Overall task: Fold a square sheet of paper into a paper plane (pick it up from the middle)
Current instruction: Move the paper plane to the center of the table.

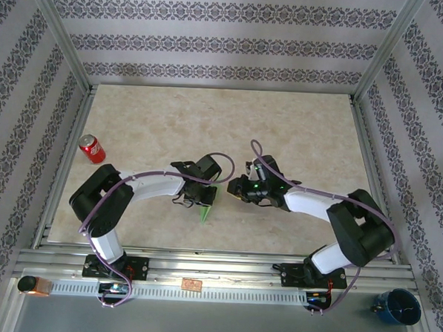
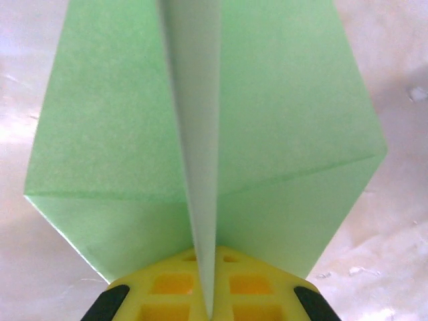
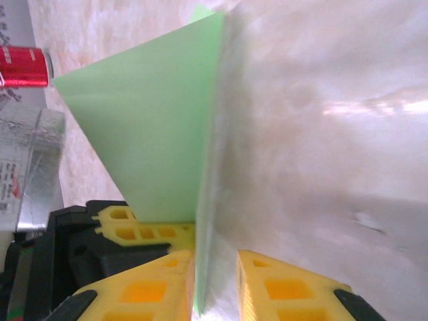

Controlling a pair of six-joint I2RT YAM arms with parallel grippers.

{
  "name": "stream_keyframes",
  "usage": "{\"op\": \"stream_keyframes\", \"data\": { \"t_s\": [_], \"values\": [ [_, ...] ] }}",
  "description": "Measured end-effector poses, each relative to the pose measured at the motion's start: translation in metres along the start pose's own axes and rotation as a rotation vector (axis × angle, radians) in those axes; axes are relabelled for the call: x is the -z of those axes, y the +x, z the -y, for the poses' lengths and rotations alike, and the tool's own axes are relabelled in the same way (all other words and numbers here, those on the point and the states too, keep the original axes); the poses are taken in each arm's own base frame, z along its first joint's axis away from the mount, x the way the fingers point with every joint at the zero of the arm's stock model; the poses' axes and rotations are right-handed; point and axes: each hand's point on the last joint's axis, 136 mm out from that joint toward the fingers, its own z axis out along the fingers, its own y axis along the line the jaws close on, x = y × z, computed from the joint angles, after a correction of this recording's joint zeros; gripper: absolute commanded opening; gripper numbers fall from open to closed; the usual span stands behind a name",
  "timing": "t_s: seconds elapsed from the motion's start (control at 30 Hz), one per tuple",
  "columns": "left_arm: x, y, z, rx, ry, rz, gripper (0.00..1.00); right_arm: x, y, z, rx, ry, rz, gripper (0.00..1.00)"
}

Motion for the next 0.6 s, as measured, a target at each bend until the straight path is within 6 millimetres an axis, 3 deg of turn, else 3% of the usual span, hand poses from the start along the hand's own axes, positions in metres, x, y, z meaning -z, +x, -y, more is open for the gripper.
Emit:
{"op": "stream_keyframes", "data": {
  "t_s": [0.13, 0.33, 0.6],
  "values": [
    [0.007, -0.012, -0.007, 0.026, -0.061, 0.043, 0.07, 0.014, -0.006, 0.013, -0.025, 0.007, 0.038, 0.26],
    [0.01, -0.031, -0.004, 0.044, -0.098, 0.081, 0.07, 0.019, -0.002, 0.024, -0.04, 0.026, 0.039, 0.27],
    [-0.006, -0.027, -0.012, 0.064, -0.145, 0.048, 0.09, 0.019, 0.002, 0.029, -0.045, 0.032, 0.035, 0.27]
  ]
}}
